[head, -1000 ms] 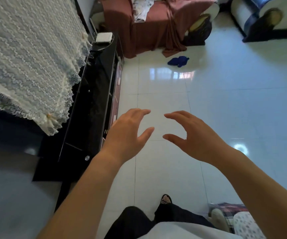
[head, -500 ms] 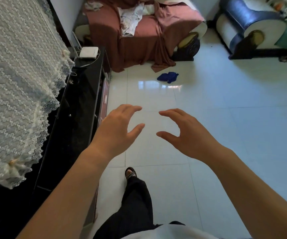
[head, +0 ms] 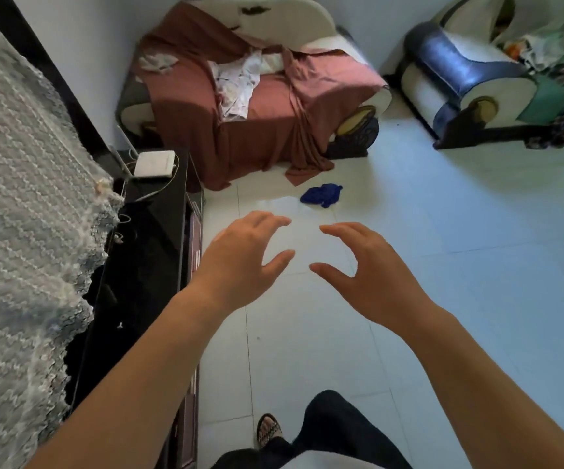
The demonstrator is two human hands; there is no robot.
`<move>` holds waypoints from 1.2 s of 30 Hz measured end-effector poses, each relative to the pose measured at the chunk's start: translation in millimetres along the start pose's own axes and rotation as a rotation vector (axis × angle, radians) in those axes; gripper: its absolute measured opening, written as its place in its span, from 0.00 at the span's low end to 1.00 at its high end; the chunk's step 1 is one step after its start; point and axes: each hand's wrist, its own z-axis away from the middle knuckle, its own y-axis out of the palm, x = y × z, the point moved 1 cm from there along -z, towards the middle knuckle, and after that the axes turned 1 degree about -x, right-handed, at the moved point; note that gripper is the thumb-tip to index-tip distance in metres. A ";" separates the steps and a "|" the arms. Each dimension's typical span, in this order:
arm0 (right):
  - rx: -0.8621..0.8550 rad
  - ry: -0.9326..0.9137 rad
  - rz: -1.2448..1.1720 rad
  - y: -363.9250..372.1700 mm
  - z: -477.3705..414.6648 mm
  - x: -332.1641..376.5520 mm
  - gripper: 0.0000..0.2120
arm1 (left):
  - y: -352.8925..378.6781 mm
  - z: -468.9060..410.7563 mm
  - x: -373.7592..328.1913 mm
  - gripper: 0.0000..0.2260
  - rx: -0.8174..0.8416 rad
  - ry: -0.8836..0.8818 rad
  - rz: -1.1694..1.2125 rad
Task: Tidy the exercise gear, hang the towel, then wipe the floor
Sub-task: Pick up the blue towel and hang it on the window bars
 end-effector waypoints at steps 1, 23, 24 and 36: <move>-0.008 0.012 0.008 1.0 -13.2 -2.9 0.27 | -0.6 -12.6 4.9 0.22 0.005 0.006 0.001; 0.003 0.135 -0.001 -62.3 -414.6 -177.4 0.27 | 31.6 -447.6 84.7 0.21 0.123 0.060 -0.042; 0.005 0.142 0.000 -64.6 -427.3 -182.5 0.27 | 32.6 -459.9 89.5 0.21 0.132 0.060 -0.037; -0.019 0.294 0.036 -64.1 -609.3 -246.1 0.29 | 51.9 -677.4 166.8 0.20 0.208 0.187 0.059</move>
